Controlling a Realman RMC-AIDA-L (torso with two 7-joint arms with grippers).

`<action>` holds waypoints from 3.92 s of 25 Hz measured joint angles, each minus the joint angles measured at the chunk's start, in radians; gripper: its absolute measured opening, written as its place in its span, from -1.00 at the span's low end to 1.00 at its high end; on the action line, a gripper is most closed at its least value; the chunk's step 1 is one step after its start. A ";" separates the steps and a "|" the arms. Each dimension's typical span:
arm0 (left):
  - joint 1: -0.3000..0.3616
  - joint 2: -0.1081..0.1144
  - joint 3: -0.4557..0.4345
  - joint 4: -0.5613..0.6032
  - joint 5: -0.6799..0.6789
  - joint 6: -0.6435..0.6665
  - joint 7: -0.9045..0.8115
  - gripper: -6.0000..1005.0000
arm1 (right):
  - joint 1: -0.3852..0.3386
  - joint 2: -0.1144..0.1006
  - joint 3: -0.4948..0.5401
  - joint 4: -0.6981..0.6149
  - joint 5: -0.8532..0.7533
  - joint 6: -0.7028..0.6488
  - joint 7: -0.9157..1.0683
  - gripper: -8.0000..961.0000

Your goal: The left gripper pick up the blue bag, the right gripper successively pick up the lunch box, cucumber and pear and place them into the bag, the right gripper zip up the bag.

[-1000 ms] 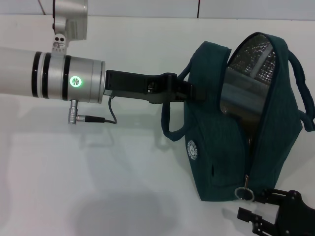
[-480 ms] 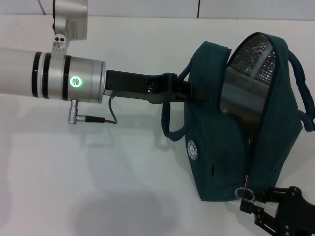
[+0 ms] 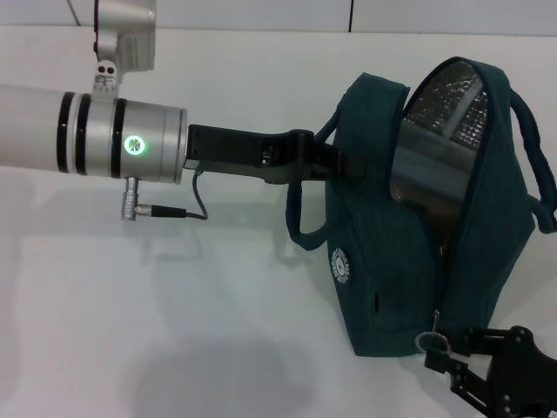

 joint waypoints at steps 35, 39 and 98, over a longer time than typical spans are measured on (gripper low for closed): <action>0.002 0.000 -0.006 -0.003 -0.002 -0.001 0.021 -0.76 | -0.060 -0.042 0.102 0.006 0.054 -0.195 0.001 -0.96; 0.010 0.000 -0.006 -0.005 -0.009 -0.002 0.031 -0.75 | -0.056 -0.037 0.114 0.010 0.055 -0.223 0.002 -0.96; 0.292 0.005 0.052 -0.010 -0.335 0.265 0.829 0.75 | 0.148 0.000 0.221 -0.024 0.199 -0.297 0.040 -0.96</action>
